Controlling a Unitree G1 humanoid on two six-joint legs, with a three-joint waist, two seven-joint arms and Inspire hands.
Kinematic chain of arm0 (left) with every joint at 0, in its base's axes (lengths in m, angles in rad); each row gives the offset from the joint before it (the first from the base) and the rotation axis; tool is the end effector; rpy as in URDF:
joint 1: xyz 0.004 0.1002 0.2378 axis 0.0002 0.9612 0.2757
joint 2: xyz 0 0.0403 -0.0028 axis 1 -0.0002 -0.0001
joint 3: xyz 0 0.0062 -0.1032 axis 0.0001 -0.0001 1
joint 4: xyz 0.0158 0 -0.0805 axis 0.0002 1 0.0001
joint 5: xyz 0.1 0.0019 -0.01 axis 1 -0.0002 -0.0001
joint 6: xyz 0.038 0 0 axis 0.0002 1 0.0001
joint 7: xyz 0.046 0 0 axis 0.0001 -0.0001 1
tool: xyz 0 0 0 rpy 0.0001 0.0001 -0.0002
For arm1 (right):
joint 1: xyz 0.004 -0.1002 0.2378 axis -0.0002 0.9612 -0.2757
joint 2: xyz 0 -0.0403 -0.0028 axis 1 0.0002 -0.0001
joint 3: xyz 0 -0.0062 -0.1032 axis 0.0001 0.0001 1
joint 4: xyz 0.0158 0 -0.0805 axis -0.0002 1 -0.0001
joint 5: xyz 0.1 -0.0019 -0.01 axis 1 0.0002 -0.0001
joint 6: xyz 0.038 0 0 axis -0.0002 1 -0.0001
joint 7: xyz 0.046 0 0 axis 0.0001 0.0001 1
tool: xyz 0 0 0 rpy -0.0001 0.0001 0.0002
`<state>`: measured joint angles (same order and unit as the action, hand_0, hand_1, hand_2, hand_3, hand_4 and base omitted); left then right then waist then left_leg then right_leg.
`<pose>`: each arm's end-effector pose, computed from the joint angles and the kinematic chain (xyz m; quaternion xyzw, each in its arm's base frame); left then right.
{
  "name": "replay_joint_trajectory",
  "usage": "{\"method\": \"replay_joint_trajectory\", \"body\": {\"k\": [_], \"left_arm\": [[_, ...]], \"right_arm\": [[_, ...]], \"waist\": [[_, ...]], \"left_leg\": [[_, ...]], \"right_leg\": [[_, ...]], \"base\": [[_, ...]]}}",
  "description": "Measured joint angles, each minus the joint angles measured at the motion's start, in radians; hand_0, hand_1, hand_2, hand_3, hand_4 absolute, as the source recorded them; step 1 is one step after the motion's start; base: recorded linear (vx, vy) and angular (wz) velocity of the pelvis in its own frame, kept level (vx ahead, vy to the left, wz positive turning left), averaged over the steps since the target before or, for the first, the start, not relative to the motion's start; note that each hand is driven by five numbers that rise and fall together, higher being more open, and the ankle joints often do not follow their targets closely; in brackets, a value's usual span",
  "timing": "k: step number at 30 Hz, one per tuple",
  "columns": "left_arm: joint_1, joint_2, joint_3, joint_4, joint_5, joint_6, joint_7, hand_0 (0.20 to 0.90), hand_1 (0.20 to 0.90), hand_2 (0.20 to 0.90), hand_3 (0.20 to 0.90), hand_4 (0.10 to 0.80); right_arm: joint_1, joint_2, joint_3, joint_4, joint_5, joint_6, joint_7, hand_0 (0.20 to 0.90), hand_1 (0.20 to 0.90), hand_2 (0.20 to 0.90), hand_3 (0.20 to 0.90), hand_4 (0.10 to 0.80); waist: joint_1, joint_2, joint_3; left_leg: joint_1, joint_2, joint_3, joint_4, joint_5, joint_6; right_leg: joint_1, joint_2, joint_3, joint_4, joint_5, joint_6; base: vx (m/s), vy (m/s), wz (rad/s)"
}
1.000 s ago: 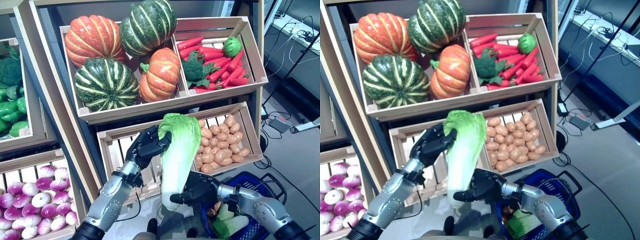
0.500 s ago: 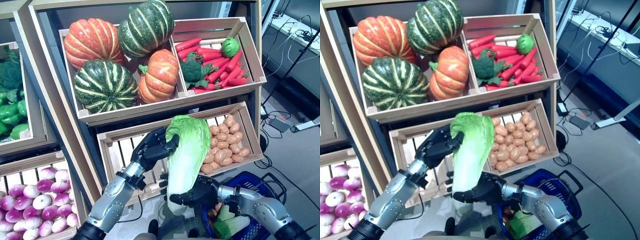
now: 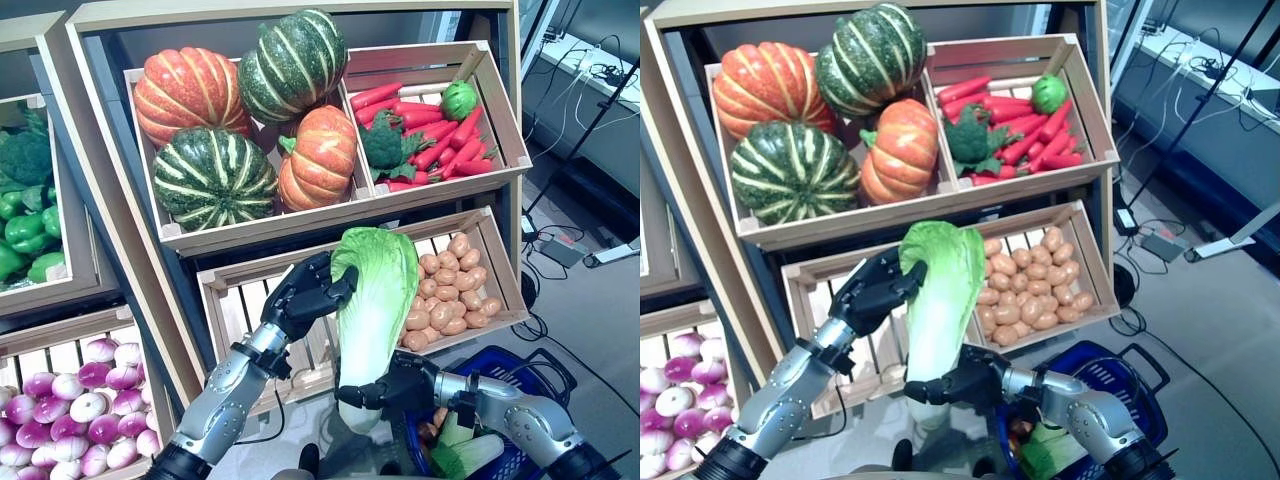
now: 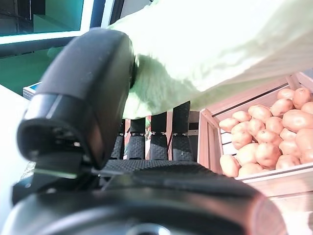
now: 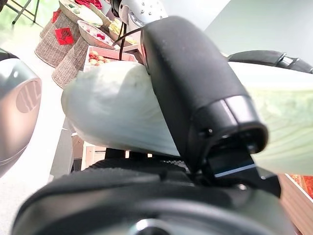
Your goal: Put vegetables into the basket
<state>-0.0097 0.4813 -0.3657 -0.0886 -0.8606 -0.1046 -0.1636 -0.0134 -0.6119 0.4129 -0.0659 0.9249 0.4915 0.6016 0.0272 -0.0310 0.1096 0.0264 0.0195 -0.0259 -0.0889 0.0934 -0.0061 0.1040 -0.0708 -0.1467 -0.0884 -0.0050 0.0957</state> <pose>0.1941 0.1675 0.0545 -0.2022 0.0077 -0.2397 0.9495 0.1799 -0.1811 0.0280 0.2082 0.2965 0.4659 0.8073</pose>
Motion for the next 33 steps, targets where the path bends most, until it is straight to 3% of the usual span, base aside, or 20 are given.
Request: {"method": "replay_joint_trajectory", "body": {"k": [13, 21, 29, 33], "left_arm": [[0.009, -0.004, 0.025, -0.012, -0.001, 0.031, -0.058, 0.9, 0.9, 0.9, 0.9, 0.8], [0.095, -0.009, 0.089, -0.014, -0.039, 0.088, -0.077, 0.9, 0.9, 0.9, 0.9, 0.8], [0.135, -0.018, 0.099, -0.012, -0.038, 0.113, -0.107, 0.9, 0.9, 0.9, 0.9, 0.8], [0.128, -0.026, 0.099, -0.01, -0.035, 0.107, -0.105, 0.9, 0.9, 0.9, 0.9, 0.8]], "right_arm": [[0.113, 0.054, -0.049, 0.003, 0.073, -0.044, -0.054, 0.3, 0.3, 0.3, 0.3, 0.4], [0.178, 0.1, -0.209, 0.033, 0.191, -0.176, -0.072, 0.3, 0.3, 0.3, 0.3, 0.4], [0.211, 0.199, -0.211, 0.074, 0.321, -0.294, -0.081, 0.3, 0.3, 0.3, 0.3, 0.4], [0.203, 0.252, -0.214, 0.105, 0.406, -0.416, -0.1, 0.3, 0.3, 0.3, 0.3, 0.4]], "waist": [[-0.001, 0.001, -0.001], [-0.007, 0.003, -0.002], [-0.007, 0.014, -0.006], [-0.008, 0.04, 0.025]], "left_leg": [[0.0, 0.0, -0.004, 0.0, -0.001, 0.001], [-0.011, -0.001, -0.006, 0.0, -0.002, 0.003], [-0.087, -0.002, -0.02, 0.0, 0.015, 0.002], [-0.169, -0.004, -0.027, 0.001, 0.041, 0.004]], "right_leg": [[0.002, 0.0, -0.001, 0.0, 0.0, 0.0], [-0.008, 0.0, -0.002, 0.0, -0.001, -0.001], [-0.08, 0.002, -0.012, 0.001, 0.004, 0.0], [-0.155, 0.002, -0.023, 0.001, 0.025, 0.001]], "base": [[0.0, 0.0, 0.0], [0.0, 0.0, 0.0], [-0.109, -0.016, 0.05], [-0.225, -0.02, 0.08]]}}
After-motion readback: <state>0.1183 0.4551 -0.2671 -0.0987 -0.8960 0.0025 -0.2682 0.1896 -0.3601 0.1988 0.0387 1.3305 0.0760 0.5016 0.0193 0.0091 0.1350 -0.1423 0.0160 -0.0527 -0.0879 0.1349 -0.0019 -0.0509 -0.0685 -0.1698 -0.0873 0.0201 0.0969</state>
